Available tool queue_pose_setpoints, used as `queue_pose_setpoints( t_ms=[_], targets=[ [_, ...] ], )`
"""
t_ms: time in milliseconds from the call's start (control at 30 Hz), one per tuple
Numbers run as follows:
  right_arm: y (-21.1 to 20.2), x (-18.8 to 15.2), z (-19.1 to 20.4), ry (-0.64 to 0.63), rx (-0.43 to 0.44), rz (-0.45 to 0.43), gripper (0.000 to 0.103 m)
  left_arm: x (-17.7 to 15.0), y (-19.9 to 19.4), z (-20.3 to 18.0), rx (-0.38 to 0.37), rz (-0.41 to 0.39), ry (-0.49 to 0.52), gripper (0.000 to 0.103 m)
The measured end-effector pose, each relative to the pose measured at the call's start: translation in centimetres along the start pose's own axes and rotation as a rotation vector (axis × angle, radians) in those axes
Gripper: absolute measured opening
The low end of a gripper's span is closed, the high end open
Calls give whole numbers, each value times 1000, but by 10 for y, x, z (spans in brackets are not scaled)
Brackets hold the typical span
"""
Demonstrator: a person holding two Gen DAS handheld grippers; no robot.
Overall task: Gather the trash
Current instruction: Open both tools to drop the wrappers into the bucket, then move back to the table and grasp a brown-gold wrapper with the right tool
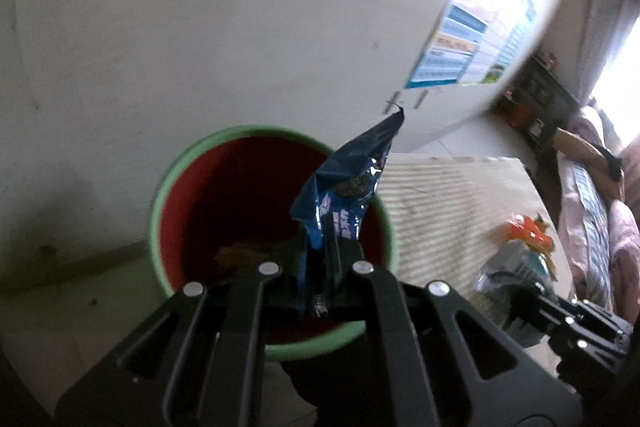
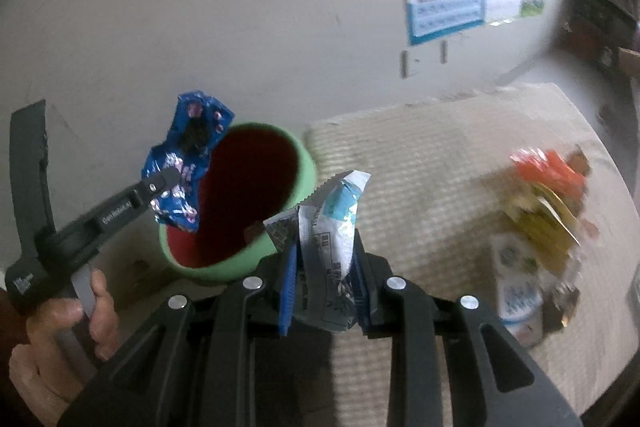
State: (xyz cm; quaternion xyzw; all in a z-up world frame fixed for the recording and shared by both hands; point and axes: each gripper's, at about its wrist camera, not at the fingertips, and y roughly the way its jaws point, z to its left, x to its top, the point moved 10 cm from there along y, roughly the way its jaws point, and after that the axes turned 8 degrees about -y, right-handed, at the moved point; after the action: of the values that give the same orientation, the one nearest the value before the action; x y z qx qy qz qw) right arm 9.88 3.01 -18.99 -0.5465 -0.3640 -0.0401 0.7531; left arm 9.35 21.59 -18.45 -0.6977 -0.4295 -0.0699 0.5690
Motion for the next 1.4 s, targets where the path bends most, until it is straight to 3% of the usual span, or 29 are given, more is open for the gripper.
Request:
queue_pose_setpoints(
  t_ms=[367,433,467,567,767,1100,1400],
  targets=[
    [47,46,52,-106,78,21,25,7,20,47,49,25,-61,5],
    [55,53,56,-117,85,22,31,8,23,49,58,21,-66,7],
    [57,54,58,-119,86,21,33,8,24,51,60,18,-73,13],
    [59,57,62,-111,101,12,45,10,25,56,67,-2,-90,45],
    [57,59,60,-99,105,3,48,9,26,57,68,5,-90,45],
    [20,37,31,-65,55,-28,48,-2,16,11,17,22,-6,45],
    [-15,-27,-34,38,-45,-4,48,-34,4,-53,-50,58,105,45]
  ],
)
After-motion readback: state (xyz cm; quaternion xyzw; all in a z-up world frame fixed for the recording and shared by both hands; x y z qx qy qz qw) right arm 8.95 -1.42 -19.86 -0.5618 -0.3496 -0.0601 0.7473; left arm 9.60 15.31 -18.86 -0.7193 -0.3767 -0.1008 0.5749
